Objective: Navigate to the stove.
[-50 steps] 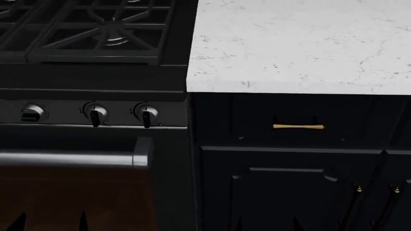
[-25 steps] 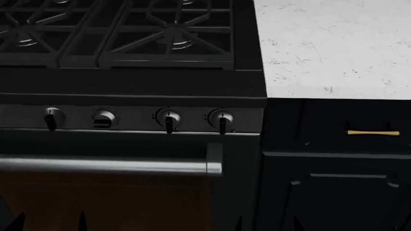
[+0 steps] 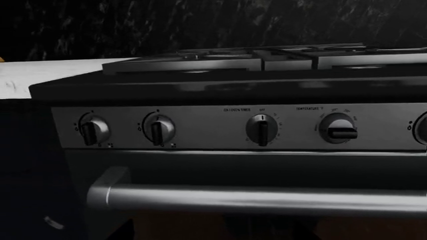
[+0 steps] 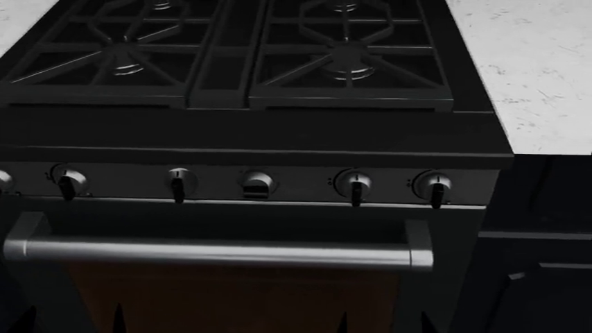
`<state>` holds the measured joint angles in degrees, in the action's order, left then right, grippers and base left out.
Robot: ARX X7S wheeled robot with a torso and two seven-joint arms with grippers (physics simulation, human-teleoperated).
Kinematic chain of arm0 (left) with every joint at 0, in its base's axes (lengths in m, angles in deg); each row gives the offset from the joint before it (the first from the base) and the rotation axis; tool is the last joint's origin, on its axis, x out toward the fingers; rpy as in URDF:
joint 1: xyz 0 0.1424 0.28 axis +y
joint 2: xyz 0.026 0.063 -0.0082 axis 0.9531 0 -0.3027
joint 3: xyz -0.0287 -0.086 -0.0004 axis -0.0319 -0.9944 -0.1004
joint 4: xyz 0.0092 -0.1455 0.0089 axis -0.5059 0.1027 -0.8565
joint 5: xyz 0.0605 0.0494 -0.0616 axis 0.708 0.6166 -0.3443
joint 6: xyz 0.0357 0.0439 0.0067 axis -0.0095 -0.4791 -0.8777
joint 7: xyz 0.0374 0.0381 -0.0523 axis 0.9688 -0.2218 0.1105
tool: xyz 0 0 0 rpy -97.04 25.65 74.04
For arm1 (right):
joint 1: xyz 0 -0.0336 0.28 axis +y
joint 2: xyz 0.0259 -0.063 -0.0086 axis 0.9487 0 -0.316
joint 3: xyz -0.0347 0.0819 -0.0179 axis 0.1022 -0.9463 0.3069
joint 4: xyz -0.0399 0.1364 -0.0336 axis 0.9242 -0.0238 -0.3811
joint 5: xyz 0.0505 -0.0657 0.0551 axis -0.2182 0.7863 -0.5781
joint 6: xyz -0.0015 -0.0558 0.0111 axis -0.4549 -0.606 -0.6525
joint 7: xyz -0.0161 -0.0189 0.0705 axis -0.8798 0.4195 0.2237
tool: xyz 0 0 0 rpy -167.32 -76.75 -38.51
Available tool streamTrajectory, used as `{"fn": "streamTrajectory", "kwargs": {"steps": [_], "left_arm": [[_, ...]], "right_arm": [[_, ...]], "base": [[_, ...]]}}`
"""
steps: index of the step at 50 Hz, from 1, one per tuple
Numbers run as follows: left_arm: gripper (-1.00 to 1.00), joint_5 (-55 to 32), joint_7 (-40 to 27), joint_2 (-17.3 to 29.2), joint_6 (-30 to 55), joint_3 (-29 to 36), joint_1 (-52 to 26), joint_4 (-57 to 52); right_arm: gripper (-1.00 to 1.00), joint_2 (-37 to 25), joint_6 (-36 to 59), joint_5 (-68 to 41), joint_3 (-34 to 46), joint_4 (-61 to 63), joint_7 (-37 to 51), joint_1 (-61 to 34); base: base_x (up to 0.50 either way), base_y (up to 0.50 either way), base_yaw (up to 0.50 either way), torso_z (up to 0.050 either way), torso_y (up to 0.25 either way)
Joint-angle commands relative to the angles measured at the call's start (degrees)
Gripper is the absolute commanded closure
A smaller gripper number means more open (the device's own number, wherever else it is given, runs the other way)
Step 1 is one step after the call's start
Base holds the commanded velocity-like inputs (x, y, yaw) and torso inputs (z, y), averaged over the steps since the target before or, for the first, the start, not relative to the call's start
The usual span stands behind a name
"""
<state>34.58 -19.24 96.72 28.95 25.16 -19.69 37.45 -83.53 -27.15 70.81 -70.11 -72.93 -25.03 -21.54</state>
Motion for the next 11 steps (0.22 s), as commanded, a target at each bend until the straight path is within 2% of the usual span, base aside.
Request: {"fn": "streamTrajectory", "kwargs": {"steps": [1,5,11], "left_arm": [[-1.00,-0.27,-0.23,0.18,-0.21,0.19,-0.03,0.10],[-1.00,-0.22,-0.35,0.22,-0.50,0.27,0.00,0.40],[-1.00,-0.30,-0.51,0.35,-0.36,0.43,0.03,0.15]], "right_arm": [[-1.00,-0.19,-0.79,-0.62,0.12,-0.05,-0.10,0.06],[-1.00,-0.27,-1.25,-0.93,0.14,-0.12,-0.25,0.11],[-1.00,-0.40,-1.57,-1.39,0.08,0.16,-0.23,0.30]], "base": [[0.21,0.50,0.00,0.000,0.000],[0.23,0.41,0.00,0.000,0.000],[0.25,0.08,0.00,0.000,0.000]]}}
